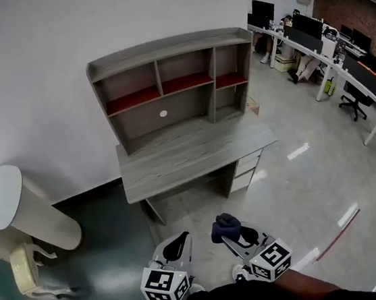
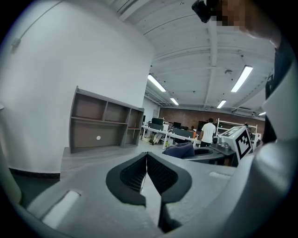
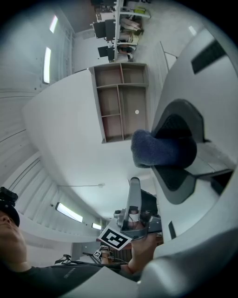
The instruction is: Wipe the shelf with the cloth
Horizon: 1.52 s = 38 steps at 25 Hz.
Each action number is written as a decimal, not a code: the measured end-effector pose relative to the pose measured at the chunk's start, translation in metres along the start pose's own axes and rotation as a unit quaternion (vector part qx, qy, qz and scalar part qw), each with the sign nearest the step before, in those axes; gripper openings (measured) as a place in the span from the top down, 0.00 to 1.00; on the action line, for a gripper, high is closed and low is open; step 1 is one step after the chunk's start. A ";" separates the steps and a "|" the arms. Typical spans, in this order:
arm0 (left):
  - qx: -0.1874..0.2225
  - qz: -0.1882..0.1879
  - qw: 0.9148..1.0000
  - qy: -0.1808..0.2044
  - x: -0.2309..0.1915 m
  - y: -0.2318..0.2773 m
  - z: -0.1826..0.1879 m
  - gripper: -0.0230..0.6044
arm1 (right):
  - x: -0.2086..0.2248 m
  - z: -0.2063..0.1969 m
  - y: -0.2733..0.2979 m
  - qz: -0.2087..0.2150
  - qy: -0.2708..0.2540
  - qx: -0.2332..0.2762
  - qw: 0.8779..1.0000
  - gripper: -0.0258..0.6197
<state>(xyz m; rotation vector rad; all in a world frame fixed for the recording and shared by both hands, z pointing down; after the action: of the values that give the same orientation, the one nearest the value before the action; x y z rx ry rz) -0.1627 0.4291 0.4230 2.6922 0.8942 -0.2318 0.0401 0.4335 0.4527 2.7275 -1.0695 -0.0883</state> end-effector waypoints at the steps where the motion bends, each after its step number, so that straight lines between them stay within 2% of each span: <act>1: 0.000 -0.001 1.000 0.000 -0.001 -0.001 0.000 0.95 | -0.001 0.000 0.000 0.003 0.005 0.002 1.000 0.73; 5: -0.004 -0.007 1.000 0.001 -0.004 -0.004 -0.002 0.95 | -0.009 0.000 0.004 0.007 0.013 0.002 1.000 0.72; 23: -0.026 -0.052 0.998 0.006 -0.044 -0.040 -0.016 0.95 | -0.067 -0.008 0.024 -0.033 0.024 -0.011 0.999 0.72; 32: -0.021 -0.057 0.998 -0.002 -0.055 -0.030 -0.013 0.95 | -0.056 -0.006 0.032 -0.048 0.026 -0.015 0.998 0.72; 38: -0.022 -0.045 0.999 -0.003 -0.060 -0.009 -0.009 0.95 | -0.028 -0.005 0.048 -0.043 0.031 -0.011 0.999 0.72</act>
<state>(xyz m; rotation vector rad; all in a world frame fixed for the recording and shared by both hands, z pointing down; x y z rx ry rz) -0.2153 0.4049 0.4443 2.6118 1.0077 -0.2373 -0.0116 0.4193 0.4669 2.7381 -0.9295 -0.0287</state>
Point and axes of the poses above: the fingertips, and each gripper's own axes: y forward along the fingers, x to its right, z out of its top, the point moved 8 cm from there along -y, backward along the fingers, and after that the axes turned 6 degrees about -y, right-handed, at the moved point
